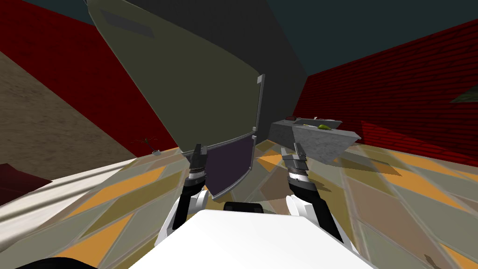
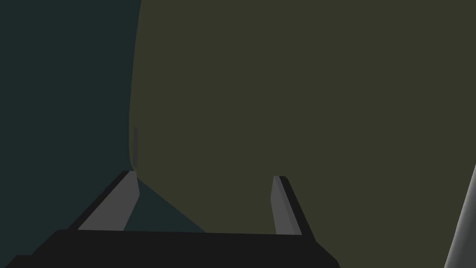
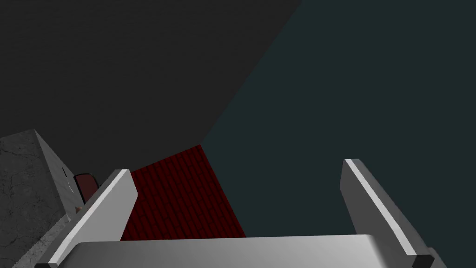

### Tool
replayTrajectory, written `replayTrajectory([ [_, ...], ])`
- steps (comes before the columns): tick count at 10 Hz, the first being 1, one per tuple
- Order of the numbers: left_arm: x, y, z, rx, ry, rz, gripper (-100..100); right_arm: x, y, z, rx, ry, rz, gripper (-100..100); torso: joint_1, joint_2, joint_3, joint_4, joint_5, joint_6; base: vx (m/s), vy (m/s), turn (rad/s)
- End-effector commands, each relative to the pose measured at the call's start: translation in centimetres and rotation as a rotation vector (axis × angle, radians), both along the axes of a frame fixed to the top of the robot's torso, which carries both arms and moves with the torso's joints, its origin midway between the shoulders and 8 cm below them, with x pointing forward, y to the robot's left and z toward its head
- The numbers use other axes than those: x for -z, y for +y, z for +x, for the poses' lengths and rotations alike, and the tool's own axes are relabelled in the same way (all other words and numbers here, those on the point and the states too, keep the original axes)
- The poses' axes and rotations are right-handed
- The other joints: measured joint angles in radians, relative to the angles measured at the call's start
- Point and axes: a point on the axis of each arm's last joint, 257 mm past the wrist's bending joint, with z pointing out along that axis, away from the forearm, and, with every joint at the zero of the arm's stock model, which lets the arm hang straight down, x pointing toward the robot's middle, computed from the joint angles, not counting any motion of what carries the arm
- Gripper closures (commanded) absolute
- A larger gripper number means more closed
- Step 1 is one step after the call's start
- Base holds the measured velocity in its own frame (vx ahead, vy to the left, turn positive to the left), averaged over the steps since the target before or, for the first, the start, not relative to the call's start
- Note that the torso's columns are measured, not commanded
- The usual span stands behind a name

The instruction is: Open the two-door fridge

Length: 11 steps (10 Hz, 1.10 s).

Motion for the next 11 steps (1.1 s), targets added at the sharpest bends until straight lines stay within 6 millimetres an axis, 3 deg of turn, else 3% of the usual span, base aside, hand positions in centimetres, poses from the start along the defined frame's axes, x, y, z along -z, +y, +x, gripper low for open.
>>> replayTrajectory([
  [1, 0.00, 0.00, 0.00, 0.000, 0.000, 0.000, 0, 0.00, 0.00, 0.00, 0.000, 0.000, 0.000, 0, 0.000, 0.040, -0.082, 0.041, 0.000, 0.000, 0.000, 0.000, 0.000],
  [9, -0.02, 0.00, -0.01, 0.000, 0.000, 0.000, 0, -0.02, 0.00, -0.01, 0.000, 0.000, 0.000, 0, 0.000, 0.618, -1.234, 0.617, 0.000, 0.000, 0.000, 0.000, 0.000],
  [10, 0.10, -0.46, 0.46, 0.020, 0.008, 0.022, -100, -0.02, 0.00, -0.01, 0.000, 0.000, 0.000, 0, 0.000, 0.691, -1.382, 0.691, 0.000, 0.000, 0.007, -0.007, -0.010],
  [11, 0.21, -0.82, 0.90, 0.035, 0.015, 0.037, -100, 0.00, 0.00, 0.00, 0.000, 0.000, 0.000, 0, 0.000, 0.725, -1.451, 0.724, 0.000, 0.000, 0.005, -0.019, -0.015],
])
